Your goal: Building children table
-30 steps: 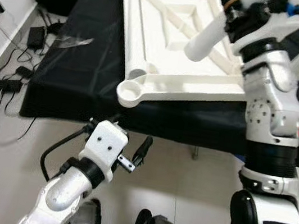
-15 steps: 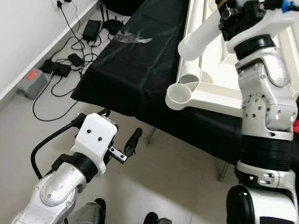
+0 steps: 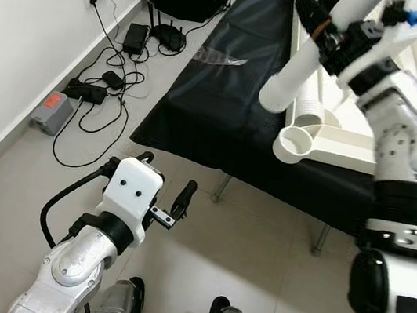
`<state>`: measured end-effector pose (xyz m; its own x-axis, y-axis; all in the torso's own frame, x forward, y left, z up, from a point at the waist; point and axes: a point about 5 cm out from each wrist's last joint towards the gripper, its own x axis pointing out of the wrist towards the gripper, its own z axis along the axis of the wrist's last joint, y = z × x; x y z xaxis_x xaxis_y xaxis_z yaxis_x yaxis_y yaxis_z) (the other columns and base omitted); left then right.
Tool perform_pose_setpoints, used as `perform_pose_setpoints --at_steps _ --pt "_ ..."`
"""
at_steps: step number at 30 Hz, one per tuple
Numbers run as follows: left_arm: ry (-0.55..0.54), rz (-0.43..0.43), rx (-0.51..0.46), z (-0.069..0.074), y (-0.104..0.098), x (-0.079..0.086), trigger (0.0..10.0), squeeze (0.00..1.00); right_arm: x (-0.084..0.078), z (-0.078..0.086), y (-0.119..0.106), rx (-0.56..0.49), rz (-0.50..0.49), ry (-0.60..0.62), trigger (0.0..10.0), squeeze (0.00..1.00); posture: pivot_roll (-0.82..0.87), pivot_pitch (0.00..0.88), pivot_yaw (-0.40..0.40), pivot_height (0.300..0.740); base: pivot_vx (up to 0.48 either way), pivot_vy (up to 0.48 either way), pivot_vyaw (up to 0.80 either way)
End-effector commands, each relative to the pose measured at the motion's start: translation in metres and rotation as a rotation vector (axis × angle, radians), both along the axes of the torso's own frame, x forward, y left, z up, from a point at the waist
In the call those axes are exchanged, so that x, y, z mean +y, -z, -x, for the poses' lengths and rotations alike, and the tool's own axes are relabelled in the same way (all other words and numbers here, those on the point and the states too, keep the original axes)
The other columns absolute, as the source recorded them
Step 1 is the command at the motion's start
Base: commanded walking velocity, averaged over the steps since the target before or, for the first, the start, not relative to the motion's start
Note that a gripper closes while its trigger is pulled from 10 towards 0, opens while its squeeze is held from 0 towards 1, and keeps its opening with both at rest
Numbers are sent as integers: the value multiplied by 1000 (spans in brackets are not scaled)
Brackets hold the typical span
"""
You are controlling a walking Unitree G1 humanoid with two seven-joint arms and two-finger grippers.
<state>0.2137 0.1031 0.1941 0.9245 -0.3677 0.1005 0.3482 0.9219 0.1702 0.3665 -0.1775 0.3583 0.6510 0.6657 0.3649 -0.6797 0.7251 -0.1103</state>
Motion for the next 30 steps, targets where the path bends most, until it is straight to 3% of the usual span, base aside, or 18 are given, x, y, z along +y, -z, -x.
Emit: perform_pose_setpoints --at_steps 1,2,4,5,6,9,16,21,28,30 --pt "22 -6 19 5 3 -3 10000 0 -5 6 -7 -28 9 -108 10000 0 158 289 -75 740 0 0 0" --pt "27 -2 20 5 3 -4 10000 0 -13 11 -10 -46 1 -205 10000 0 159 285 -74 740 0 0 0" --pt "27 -2 20 5 3 -4 10000 0 -13 11 -10 -46 1 -205 10000 0 159 285 -74 740 0 0 0" --pt "29 -3 21 6 3 -5 10000 0 -19 17 -13 -70 1 -299 10000 0 159 285 -74 740 0 0 0" --pt "29 -3 21 6 3 -5 10000 0 -19 17 -13 -70 1 -299 10000 0 159 285 -74 740 0 0 0" --pt "32 -9 26 8 4 -4 10000 0 -34 28 -16 -103 47 -494 10000 0 176 275 -73 740 0 0 0" --pt "32 -26 30 12 3 2 10000 0 -45 21 3 -27 201 -478 10000 0 206 275 -46 740 0 0 0" --pt "49 -34 32 16 1 3 10000 0 -47 19 6 -10 235 -477 10000 0 220 288 -21 740 0 0 0" --pt "93 -48 32 22 -4 3 10000 0 -47 20 -4 -44 257 -516 10000 0 238 294 -3 740 0 0 0" --pt "107 -58 36 22 -7 5 10000 0 -48 22 -27 -112 288 -522 10000 0 247 304 17 740 0 0 0"
